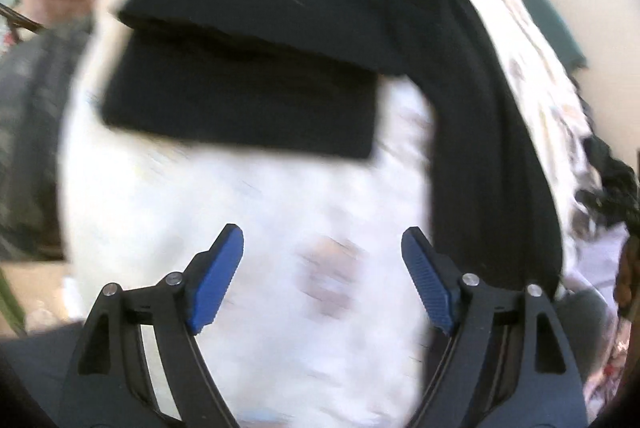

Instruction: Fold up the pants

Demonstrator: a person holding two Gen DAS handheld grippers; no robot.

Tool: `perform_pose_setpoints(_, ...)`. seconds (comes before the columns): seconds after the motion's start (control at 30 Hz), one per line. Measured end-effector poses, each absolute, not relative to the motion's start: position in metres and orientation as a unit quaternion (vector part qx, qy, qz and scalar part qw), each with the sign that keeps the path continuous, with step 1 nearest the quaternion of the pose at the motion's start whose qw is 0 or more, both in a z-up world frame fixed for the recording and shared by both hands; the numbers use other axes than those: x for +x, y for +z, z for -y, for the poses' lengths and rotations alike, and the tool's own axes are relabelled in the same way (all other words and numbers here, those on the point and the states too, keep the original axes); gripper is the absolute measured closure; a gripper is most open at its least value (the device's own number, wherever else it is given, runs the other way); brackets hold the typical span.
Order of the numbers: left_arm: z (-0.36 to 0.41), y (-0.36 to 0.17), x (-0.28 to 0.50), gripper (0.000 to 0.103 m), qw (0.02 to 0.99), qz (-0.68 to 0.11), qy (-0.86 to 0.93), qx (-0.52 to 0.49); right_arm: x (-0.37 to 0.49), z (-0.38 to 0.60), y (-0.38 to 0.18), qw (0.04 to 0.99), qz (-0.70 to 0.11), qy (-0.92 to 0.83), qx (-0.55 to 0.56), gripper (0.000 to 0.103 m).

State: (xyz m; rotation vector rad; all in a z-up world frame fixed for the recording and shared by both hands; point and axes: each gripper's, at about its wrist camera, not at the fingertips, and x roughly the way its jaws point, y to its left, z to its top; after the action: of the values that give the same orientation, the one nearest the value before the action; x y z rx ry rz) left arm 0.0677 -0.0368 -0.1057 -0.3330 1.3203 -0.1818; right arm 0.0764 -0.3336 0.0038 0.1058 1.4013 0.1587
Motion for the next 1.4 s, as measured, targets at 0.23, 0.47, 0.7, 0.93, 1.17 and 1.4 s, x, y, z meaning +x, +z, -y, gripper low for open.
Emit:
perform_pose_setpoints(0.23, 0.121, -0.142, 0.030, 0.024, 0.736, -0.647, -0.141, -0.139, 0.066, 0.415, -0.032, 0.686, -0.727, -0.023, 0.022, 0.049)
perform_pose_setpoints(0.47, 0.145, -0.152, 0.028, 0.027, 0.754, -0.634, -0.132, -0.108, 0.064, 0.423, -0.075, 0.656, -0.755, -0.015, 0.015, 0.049)
perform_pose_setpoints(0.7, 0.162, -0.179, 0.028, 0.061, 0.724, -0.661, -0.168, -0.106, 0.065, 0.397, -0.079, 0.663, -0.748, 0.022, -0.006, 0.088)
perform_pose_setpoints(0.93, 0.167, -0.150, 0.027, 0.100, 0.712, -0.648, -0.233, -0.141, 0.064, 0.398, -0.045, 0.698, -0.714, 0.050, 0.008, 0.100)
perform_pose_setpoints(1.17, 0.140, -0.103, 0.036, 0.101, 0.752, -0.599, -0.227, -0.156, 0.063, 0.423, 0.013, 0.750, -0.654, 0.074, 0.064, 0.100)
perform_pose_setpoints(1.4, 0.116, -0.062, 0.067, 0.101, 0.783, -0.553, -0.226, -0.173, 0.067, 0.417, 0.055, 0.795, -0.587, 0.120, 0.094, 0.100)
